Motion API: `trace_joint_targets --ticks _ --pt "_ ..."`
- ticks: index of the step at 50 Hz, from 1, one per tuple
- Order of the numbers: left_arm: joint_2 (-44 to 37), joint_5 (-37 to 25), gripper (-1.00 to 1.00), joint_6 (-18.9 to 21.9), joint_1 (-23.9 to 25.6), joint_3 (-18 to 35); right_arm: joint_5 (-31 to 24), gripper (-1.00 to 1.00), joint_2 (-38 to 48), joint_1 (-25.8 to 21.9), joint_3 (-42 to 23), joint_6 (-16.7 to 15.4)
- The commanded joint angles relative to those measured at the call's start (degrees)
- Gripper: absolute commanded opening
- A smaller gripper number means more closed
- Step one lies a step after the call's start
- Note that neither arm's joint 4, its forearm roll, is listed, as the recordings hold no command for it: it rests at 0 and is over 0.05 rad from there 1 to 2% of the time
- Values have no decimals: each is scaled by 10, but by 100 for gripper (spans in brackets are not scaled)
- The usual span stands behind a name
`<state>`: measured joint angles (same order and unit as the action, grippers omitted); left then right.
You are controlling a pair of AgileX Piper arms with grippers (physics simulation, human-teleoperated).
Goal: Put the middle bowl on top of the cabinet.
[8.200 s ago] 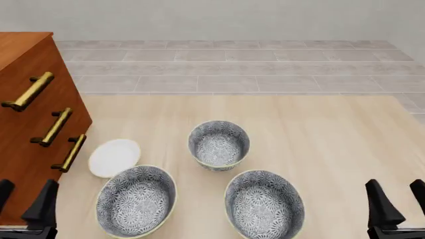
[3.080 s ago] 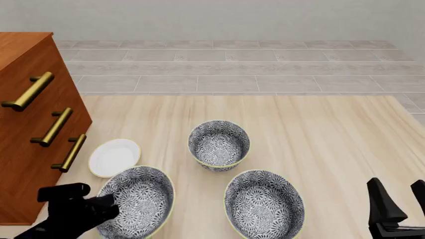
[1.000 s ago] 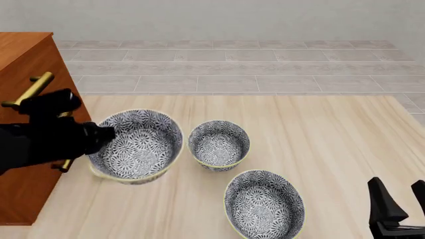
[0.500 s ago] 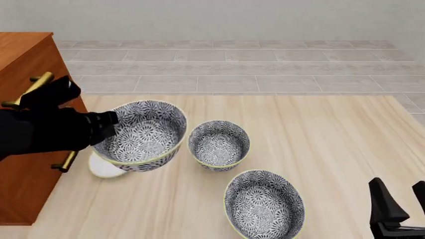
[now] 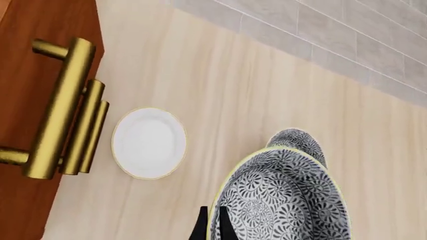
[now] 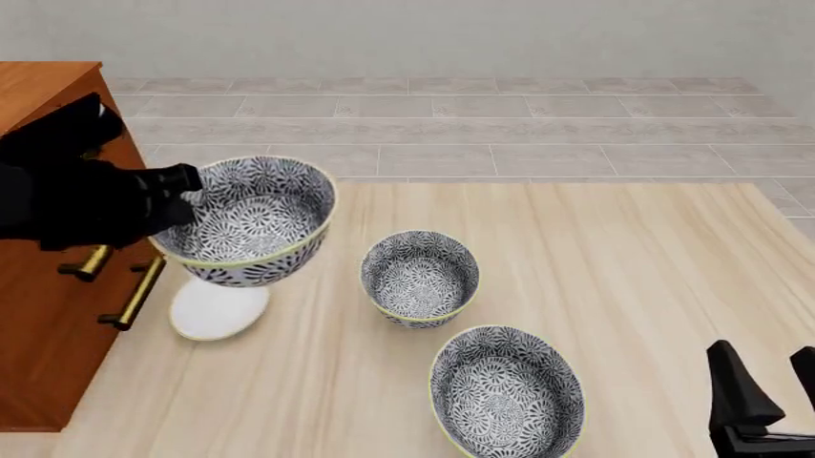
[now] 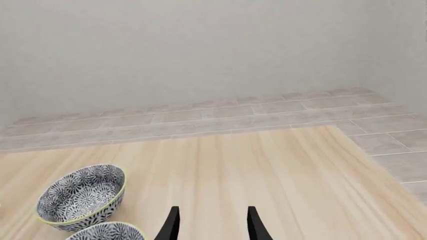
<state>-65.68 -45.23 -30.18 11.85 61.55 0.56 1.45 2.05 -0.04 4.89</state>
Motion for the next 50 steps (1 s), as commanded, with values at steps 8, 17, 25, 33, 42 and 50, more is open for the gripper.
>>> trace_joint_targets --ticks 8,17,25,33,42,50 --pt "-26 -74 -100 32 -35 118 2 100 4 -2 0 -1" --pt "-42 -117 -100 28 -56 179 5 100 9 -3 0 -3" --pt "-56 -150 -100 23 -65 232 5 100 8 -3 0 -4" --pt "-65 -183 -100 22 -71 294 4 100 7 -3 0 -4" --pt "-69 -205 -100 -3 -69 330 5 100 8 -2 0 -2" --pt "-77 -222 -100 -9 -97 361 3 100 5 0 0 -1"
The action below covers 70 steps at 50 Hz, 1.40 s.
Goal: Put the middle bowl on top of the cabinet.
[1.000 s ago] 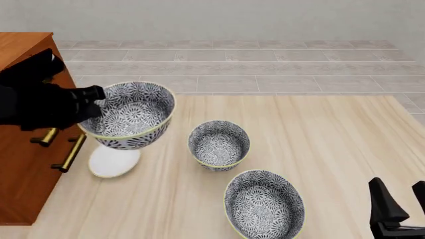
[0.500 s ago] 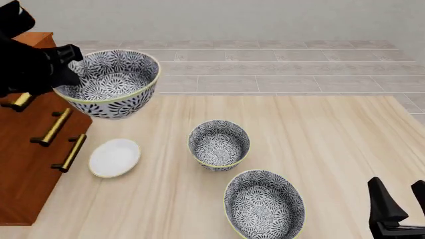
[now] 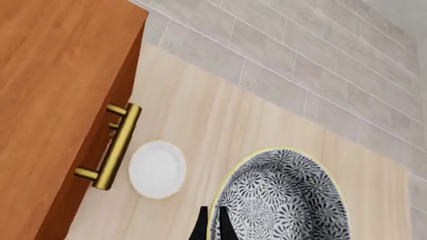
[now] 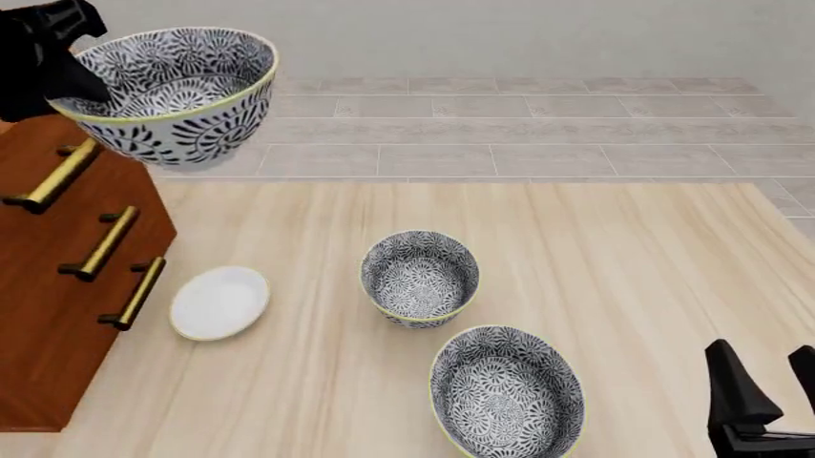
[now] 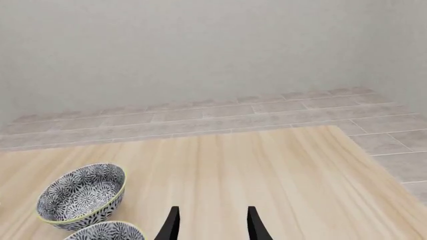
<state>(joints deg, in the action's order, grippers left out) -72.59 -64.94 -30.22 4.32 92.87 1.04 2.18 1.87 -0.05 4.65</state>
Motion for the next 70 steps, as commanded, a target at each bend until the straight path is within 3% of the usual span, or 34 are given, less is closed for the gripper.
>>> trace_joint_targets --ticks 1,21,51,70 --pt "-7 -25 -100 -13 -23 48 -2 100 -4 1 0 2" --pt "-17 -49 -100 -13 -96 113 -2 100 -5 1 0 2" --pt "-14 -50 -100 -12 -188 142 -3 100 -7 3 0 7" --pt "-27 -50 -100 12 -283 176 3 100 3 -1 0 5"
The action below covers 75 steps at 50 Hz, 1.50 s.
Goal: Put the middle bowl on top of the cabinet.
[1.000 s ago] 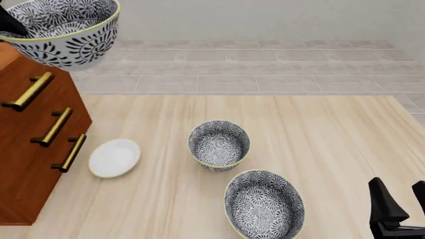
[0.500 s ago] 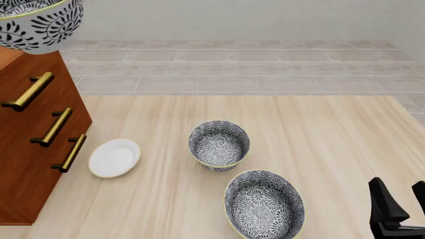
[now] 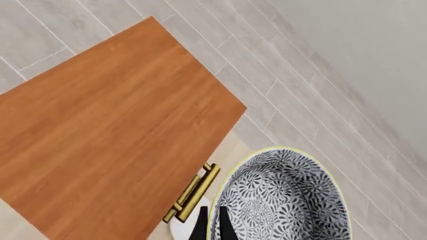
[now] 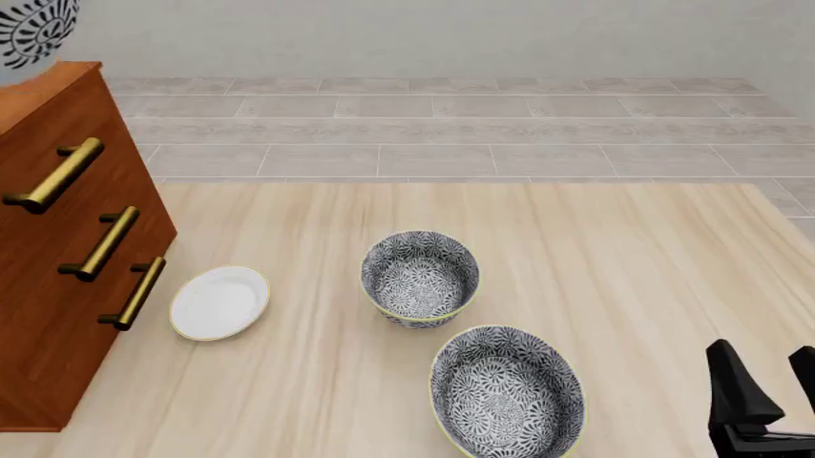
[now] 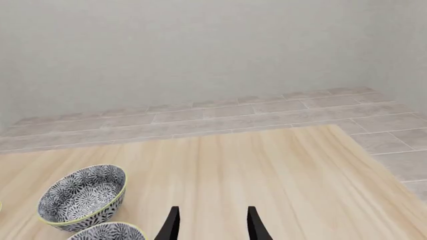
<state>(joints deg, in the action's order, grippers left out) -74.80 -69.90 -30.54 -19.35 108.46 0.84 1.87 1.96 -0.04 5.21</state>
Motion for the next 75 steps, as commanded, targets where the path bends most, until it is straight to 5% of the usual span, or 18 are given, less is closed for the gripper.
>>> trace_joint_targets --ticks 1,30,75 --pt "-6 0 -100 15 -50 21 3 100 4 -1 0 0" --pt "-39 0 -100 62 -158 68 -6 100 -6 1 0 3" --pt "-71 0 -100 46 -172 33 -4 100 -4 1 0 3"
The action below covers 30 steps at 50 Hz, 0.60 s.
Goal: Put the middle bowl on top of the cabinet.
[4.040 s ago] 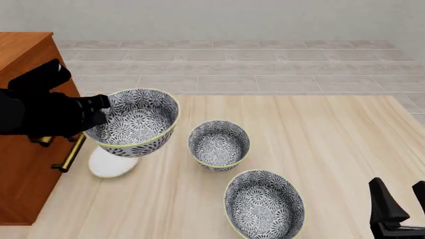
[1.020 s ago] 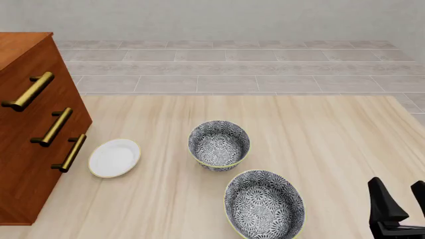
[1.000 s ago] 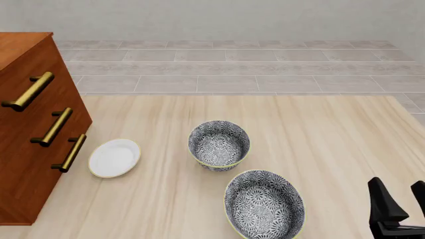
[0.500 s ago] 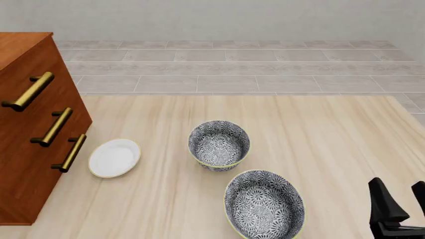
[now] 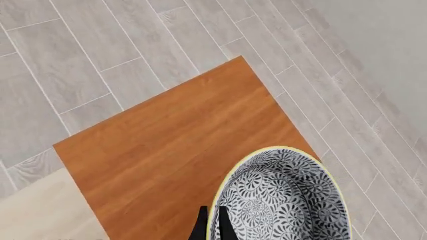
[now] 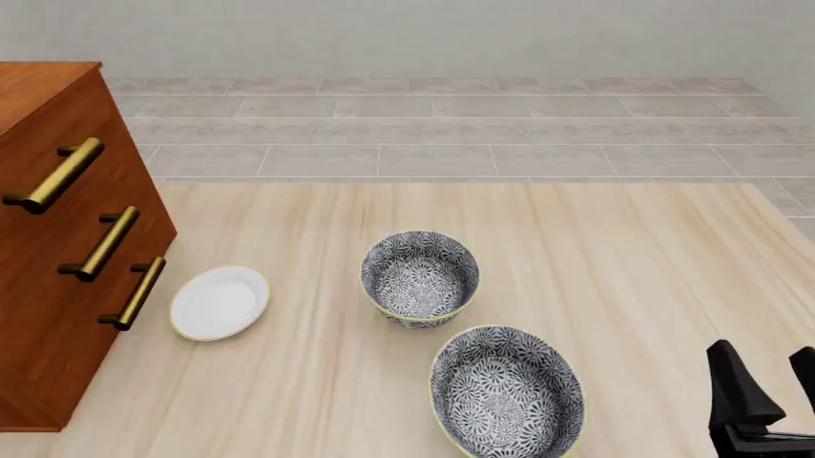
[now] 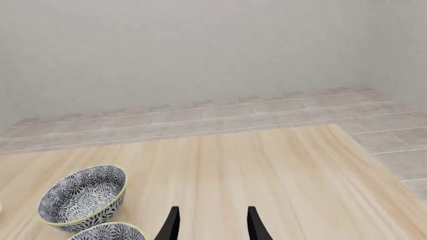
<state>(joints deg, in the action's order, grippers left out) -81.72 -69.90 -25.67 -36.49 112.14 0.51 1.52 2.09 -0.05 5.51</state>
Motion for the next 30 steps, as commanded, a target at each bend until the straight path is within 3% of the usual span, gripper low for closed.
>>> trace_joint_targets --ticks 1,30 --pt "-2 0 -100 -4 1 -3 -1 100 -1 0 0 0" --pt "-5 0 -100 -23 -4 -19 2 100 5 -4 0 -8"
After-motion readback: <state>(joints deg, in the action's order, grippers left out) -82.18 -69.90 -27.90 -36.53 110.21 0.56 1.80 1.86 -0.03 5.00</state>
